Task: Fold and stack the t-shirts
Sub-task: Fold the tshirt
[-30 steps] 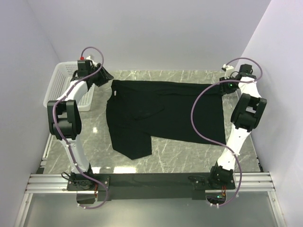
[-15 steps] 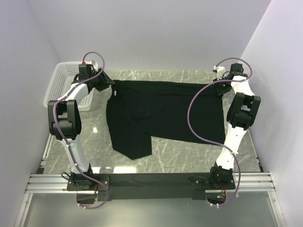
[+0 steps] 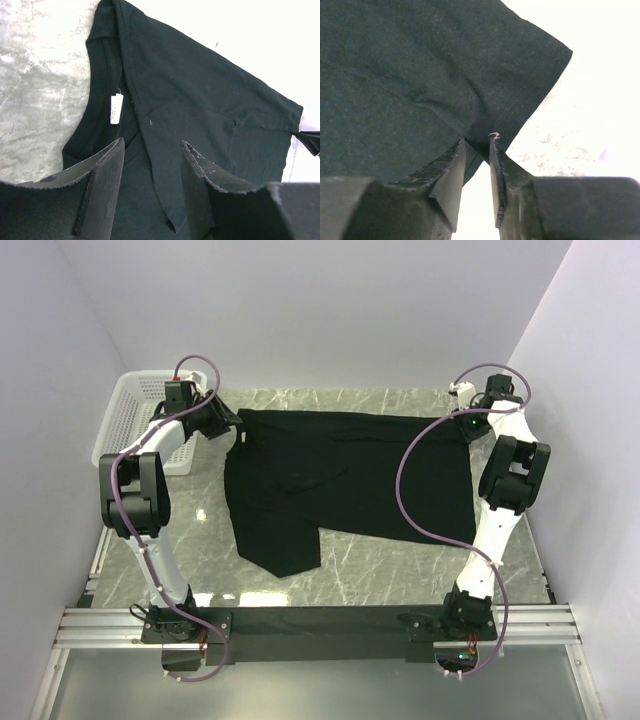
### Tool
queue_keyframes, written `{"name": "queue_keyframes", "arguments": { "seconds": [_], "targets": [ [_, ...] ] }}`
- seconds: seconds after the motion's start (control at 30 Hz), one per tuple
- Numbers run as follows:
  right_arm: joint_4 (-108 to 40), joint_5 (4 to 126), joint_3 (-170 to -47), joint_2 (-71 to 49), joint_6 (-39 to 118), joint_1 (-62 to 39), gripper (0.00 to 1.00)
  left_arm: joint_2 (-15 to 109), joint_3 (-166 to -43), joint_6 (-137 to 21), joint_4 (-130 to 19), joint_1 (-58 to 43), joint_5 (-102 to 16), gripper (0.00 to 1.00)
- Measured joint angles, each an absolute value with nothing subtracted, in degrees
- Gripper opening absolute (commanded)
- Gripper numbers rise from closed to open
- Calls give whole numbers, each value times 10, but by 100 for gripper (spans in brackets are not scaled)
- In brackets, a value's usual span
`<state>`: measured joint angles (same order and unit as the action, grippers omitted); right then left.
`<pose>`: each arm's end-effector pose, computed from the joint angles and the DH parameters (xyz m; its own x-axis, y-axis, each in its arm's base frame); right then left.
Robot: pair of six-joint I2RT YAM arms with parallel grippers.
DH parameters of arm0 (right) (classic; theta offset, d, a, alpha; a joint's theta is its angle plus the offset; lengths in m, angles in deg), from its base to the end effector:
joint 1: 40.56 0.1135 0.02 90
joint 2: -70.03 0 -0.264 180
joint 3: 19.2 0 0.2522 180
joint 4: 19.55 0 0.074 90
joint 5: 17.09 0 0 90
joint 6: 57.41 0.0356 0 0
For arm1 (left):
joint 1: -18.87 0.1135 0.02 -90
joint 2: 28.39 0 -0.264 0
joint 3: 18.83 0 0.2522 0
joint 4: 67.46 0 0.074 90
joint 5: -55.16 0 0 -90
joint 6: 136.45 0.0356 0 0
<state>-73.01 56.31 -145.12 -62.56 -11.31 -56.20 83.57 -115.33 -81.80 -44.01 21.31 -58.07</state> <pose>0.4871 -0.1258 0.1848 -0.6858 -0.4980 -0.5306 -0.4916 0.8547 -0.1668 0.4450 0.0049 0.2241 -0.6666 -0.5606 -0.4913 -0.1449 0.7440 -0.6523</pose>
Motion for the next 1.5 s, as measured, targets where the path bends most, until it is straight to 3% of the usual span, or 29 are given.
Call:
{"name": "queue_keyframes", "arguments": {
  "seconds": [0.2, 0.47, 0.53, 0.67, 0.77, 0.93, 1.27, 1.5],
  "targets": [
    [-736, 564, -1451, -641, -122, -562, 12, 833, -1153, -818, -440, 213, -587, 53],
    [-705, 571, -1374, -602, -145, -562, 9, 827, -1145, -818, -443, 215, -595, 53],
    [-701, 577, -1362, -596, -149, -562, 11, 827, -1143, -819, -442, 215, -597, 53],
    [-694, 602, -1360, -594, -148, -562, 41, 826, -1143, -820, -443, 216, -599, 54],
    [-684, 617, -1360, -594, -138, -563, 48, 826, -1143, -820, -443, 216, -604, 54],
    [-677, 604, -1360, -592, -102, -565, 48, 826, -1143, -820, -442, 216, -607, 54],
    [-694, 420, -1361, -489, -15, -567, 44, 825, -1143, -820, -440, 217, -623, 54],
    [-704, 367, -1363, -483, 32, -566, 42, 803, -1111, -820, -430, 213, -624, 54]
  ]
}}
